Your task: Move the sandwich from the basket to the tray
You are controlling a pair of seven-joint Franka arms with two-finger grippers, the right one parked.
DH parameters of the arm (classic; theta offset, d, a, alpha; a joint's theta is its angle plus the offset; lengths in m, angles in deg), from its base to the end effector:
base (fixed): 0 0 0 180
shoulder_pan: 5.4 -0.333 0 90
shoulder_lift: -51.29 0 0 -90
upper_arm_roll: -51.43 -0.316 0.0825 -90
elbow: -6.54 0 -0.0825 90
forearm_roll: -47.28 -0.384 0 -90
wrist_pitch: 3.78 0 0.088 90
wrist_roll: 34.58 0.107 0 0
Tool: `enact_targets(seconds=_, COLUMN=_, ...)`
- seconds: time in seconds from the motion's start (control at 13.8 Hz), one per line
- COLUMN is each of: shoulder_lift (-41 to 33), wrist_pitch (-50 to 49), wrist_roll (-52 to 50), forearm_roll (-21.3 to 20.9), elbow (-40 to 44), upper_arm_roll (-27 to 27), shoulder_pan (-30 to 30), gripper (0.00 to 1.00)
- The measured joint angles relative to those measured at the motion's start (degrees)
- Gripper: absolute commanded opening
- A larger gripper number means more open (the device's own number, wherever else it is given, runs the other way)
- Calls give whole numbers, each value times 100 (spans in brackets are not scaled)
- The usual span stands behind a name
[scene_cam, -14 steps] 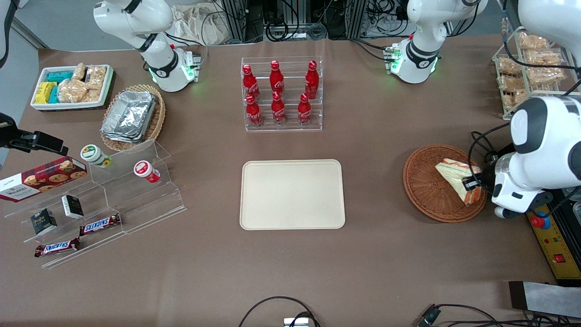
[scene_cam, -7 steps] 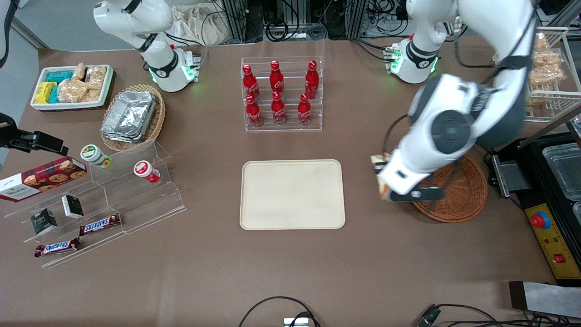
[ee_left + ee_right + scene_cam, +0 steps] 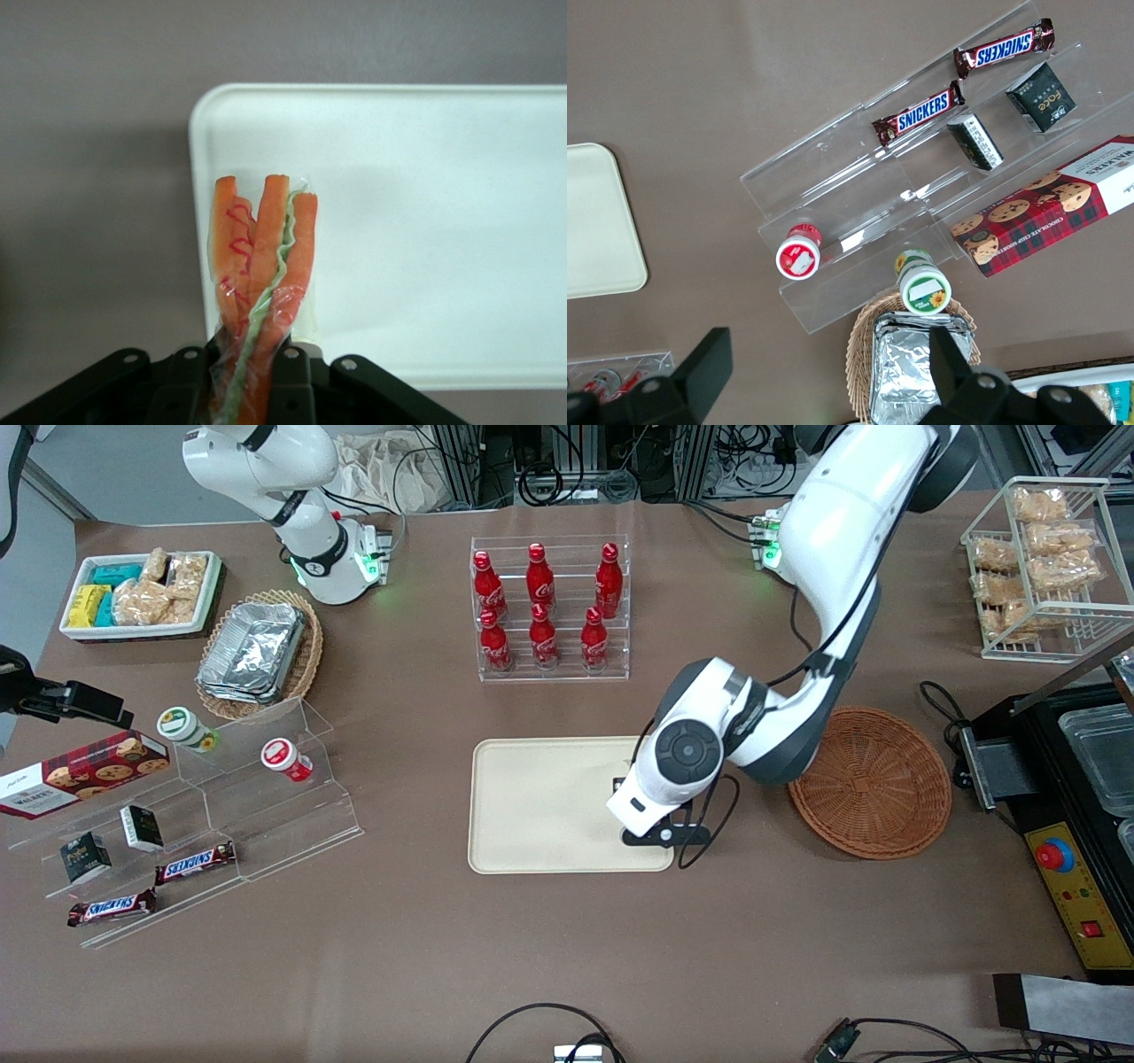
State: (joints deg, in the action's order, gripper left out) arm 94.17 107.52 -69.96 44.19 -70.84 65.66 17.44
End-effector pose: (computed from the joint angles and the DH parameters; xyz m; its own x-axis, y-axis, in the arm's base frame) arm 0.5982 -0.4007 0.2782 0.9836 -0.0016 -0.1804 0.0020 -0.9998 0.0199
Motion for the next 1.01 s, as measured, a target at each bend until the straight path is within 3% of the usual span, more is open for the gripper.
enact_targets(seconds=0.14, shoulder_lift=312, wrist_pitch=286, wrist_roll=54, forearm_roll=-9, elbow=17, upper_arm_roll=0, shoulder_pan=66, gripper=2)
enact_targets(seconds=0.22, shoulder_lift=414, wrist_pitch=365, wrist_roll=143, forearm_roll=-9, elbow=32, upper_arm_roll=-1, shoulder_pan=78, gripper=25)
enact_targets(seconds=0.29, shoulder_lift=470, wrist_pitch=385, wrist_roll=196, forearm_roll=-9, elbow=47, upper_arm_roll=-1, shoulder_pan=80, gripper=71)
enact_targets(seconds=0.36, shoulder_lift=485, wrist_pitch=385, wrist_roll=208, forearm_roll=-9, elbow=69, upper_arm_roll=-6, shoulder_pan=80, gripper=100)
enact_targets(seconds=0.72, shoulder_lift=407, wrist_pitch=218, wrist_roll=233, forearm_roll=-11, elbow=258, upper_arm_roll=-40, shoulder_pan=69, gripper=100)
enact_targets(seconds=1.01, shoulder_lift=-156, wrist_pitch=-567, wrist_roll=248, forearm_roll=-13, elbow=229, upper_arm_roll=-106, shoulder_pan=-247, gripper=100)
